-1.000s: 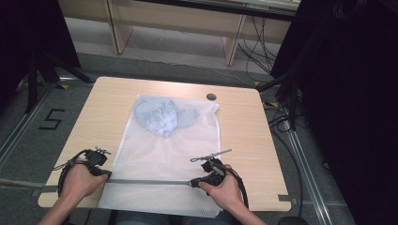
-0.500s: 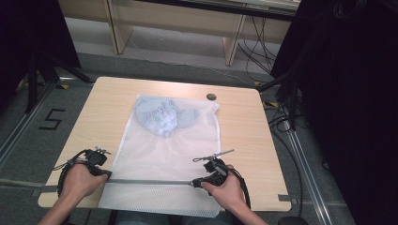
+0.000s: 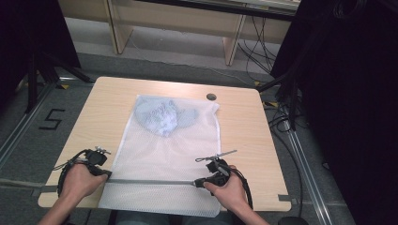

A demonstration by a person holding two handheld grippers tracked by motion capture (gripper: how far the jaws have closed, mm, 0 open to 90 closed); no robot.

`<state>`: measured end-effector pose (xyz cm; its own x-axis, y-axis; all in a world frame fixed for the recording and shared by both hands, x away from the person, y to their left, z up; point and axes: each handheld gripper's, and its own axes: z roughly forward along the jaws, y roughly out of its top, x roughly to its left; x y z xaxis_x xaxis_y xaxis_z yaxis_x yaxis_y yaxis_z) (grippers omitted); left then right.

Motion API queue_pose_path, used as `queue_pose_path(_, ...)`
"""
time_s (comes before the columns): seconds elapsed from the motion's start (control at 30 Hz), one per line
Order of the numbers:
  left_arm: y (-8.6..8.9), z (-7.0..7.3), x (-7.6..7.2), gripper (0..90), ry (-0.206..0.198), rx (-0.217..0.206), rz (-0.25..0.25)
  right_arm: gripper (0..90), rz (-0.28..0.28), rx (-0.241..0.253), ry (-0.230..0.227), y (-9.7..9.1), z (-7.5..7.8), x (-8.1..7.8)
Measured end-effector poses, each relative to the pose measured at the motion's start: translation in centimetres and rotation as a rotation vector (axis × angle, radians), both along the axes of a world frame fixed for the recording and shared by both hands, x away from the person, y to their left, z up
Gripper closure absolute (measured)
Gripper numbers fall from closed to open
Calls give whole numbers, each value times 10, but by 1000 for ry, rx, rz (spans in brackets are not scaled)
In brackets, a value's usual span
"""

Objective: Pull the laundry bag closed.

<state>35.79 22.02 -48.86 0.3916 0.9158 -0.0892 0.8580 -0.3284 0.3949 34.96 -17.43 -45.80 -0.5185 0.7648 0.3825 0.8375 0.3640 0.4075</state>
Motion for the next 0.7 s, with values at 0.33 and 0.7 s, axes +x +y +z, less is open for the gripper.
queue_pose_path(0.33,0,0,0,900,2,0,2,871,6,1,-13,-4,-1,1)
queue_pose_path(0.7,0,0,0,900,-1,0,-2,871,-8,-3,3,-8,-1,0)
